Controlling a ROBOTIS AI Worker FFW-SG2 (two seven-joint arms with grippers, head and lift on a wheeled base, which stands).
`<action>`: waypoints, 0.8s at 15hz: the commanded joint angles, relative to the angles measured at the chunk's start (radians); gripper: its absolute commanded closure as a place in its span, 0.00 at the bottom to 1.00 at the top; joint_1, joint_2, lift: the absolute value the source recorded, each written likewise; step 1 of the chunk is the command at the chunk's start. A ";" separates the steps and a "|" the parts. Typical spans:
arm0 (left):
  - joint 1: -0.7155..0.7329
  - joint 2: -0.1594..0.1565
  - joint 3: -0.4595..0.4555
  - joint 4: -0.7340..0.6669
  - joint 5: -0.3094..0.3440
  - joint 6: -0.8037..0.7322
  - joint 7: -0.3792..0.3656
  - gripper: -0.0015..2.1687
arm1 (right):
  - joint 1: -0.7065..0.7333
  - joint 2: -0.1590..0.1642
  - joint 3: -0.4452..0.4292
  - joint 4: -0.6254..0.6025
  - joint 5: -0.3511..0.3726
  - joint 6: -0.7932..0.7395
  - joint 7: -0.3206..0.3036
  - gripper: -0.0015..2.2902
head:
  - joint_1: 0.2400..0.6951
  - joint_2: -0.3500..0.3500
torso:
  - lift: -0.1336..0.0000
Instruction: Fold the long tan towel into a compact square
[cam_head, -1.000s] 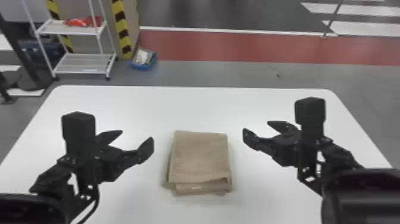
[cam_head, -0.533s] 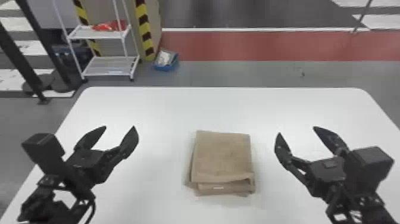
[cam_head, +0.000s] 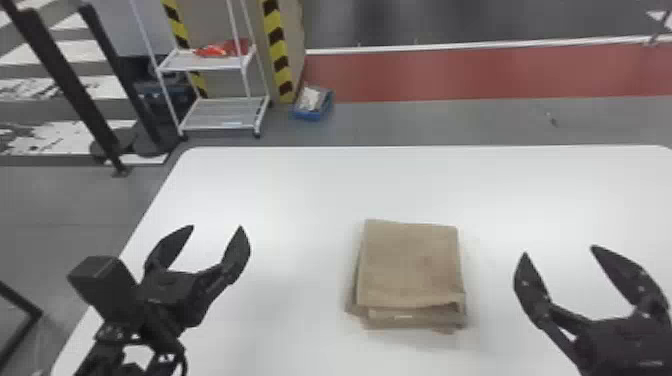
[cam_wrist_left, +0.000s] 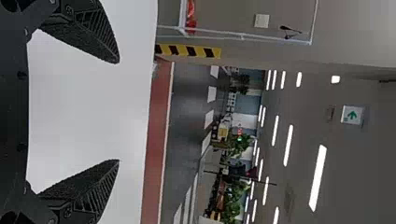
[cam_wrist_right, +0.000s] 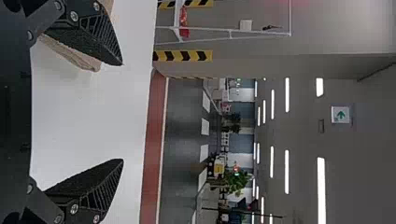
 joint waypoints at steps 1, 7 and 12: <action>0.032 -0.003 -0.032 0.039 -0.034 -0.169 0.055 0.06 | 0.004 0.001 -0.012 0.004 -0.024 -0.010 0.002 0.07 | 1.00 0.67 | 0.07; 0.055 -0.003 -0.055 0.041 -0.061 -0.197 0.066 0.06 | 0.001 0.001 -0.006 0.004 -0.030 -0.004 0.002 0.08 | 1.00 0.66 | 0.07; 0.054 -0.003 -0.071 0.042 -0.073 -0.188 0.063 0.06 | -0.005 0.001 -0.001 0.009 -0.030 -0.001 0.002 0.08 | 1.00 0.64 | 0.07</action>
